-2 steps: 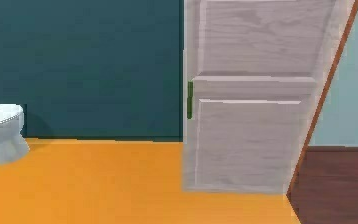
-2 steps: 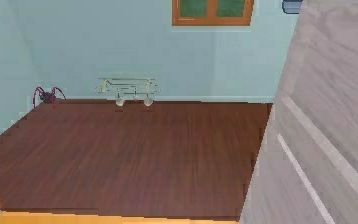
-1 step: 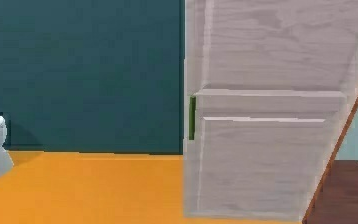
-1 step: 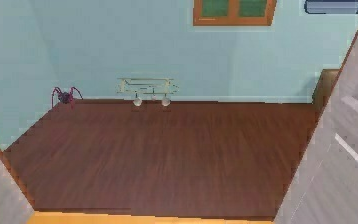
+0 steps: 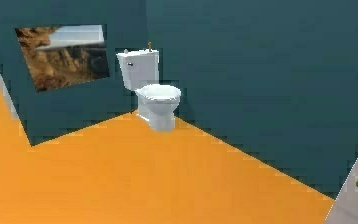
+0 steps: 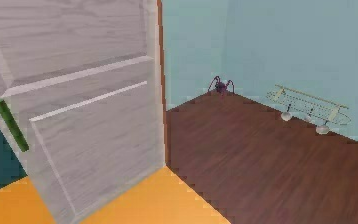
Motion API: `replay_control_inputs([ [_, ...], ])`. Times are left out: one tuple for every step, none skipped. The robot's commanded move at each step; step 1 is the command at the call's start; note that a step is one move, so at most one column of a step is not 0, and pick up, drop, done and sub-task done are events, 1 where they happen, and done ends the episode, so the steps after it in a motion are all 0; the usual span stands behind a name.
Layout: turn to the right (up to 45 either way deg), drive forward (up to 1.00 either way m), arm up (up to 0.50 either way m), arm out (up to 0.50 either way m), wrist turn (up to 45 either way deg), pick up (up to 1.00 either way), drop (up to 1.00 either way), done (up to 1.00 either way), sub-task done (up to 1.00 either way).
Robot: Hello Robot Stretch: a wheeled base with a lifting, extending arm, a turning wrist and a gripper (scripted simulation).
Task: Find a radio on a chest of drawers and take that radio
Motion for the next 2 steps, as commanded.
replay_control_inputs([
  [-6.0,0.0,0.0,0.0,0.0,0.0,0.0,0.0,0.0],
  [0.0,0.35,0.0,0.0,0.0,0.0,0.0,0.0,0.0],
])
